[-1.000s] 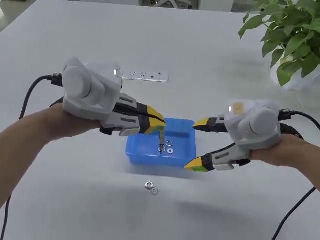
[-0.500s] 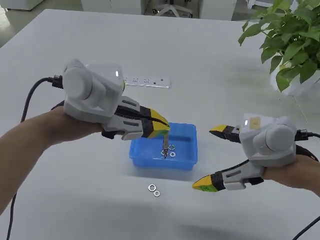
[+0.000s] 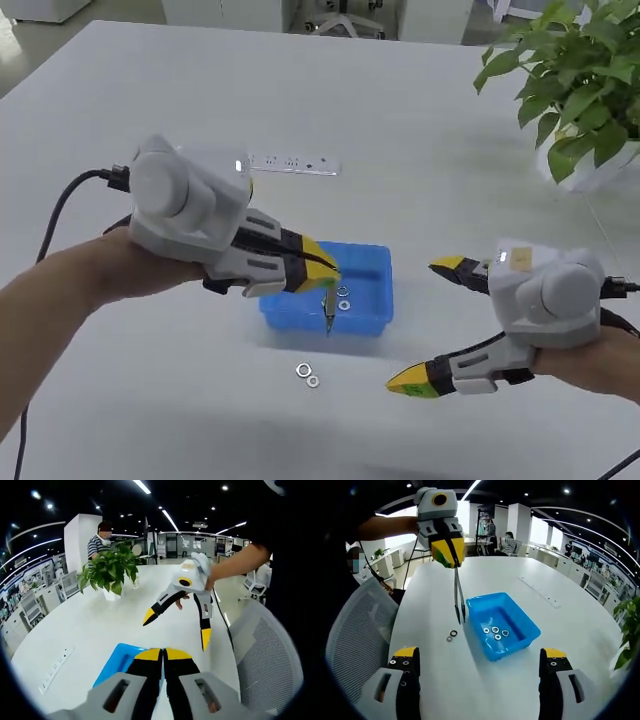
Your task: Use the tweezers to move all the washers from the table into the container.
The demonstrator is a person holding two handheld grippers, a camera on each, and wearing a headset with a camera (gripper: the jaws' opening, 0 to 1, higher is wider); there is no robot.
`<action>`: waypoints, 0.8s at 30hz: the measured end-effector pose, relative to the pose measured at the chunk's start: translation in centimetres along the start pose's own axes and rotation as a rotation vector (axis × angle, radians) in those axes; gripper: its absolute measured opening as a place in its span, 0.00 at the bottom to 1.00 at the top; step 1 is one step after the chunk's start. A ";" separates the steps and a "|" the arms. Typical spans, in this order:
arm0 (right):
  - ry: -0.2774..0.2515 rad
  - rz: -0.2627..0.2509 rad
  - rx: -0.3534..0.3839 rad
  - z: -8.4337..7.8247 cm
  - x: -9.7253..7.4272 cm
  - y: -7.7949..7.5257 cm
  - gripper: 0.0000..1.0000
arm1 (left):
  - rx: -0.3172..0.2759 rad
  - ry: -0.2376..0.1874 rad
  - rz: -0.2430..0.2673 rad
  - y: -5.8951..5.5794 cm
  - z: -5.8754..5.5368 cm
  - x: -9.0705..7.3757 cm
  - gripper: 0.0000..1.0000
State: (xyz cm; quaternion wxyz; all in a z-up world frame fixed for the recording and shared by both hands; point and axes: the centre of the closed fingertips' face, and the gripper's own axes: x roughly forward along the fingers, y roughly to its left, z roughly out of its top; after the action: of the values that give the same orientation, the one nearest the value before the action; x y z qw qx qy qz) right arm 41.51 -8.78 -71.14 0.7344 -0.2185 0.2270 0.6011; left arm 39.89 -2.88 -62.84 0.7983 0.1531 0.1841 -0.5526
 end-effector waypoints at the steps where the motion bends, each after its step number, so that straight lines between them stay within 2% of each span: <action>1: -0.002 -0.001 0.001 0.0 0.0 0.0 1.00 | -0.001 0.000 0.000 -0.2 -0.2 0.0 0.05; 12: 0.011 -0.004 0.003 -0.8 -0.3 0.7 1.00 | -0.025 0.010 -0.008 -1.6 -2.0 0.4 0.05; 24: 0.029 0.008 0.006 -1.4 0.0 1.4 1.00 | -0.048 0.022 -0.006 -1.9 -3.7 0.9 0.05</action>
State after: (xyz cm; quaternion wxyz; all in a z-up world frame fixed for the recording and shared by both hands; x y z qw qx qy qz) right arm 40.07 -9.34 -72.29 0.7294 -0.2242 0.2400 0.6001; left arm 37.94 -2.62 -66.60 0.7980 0.1393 0.2065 -0.5487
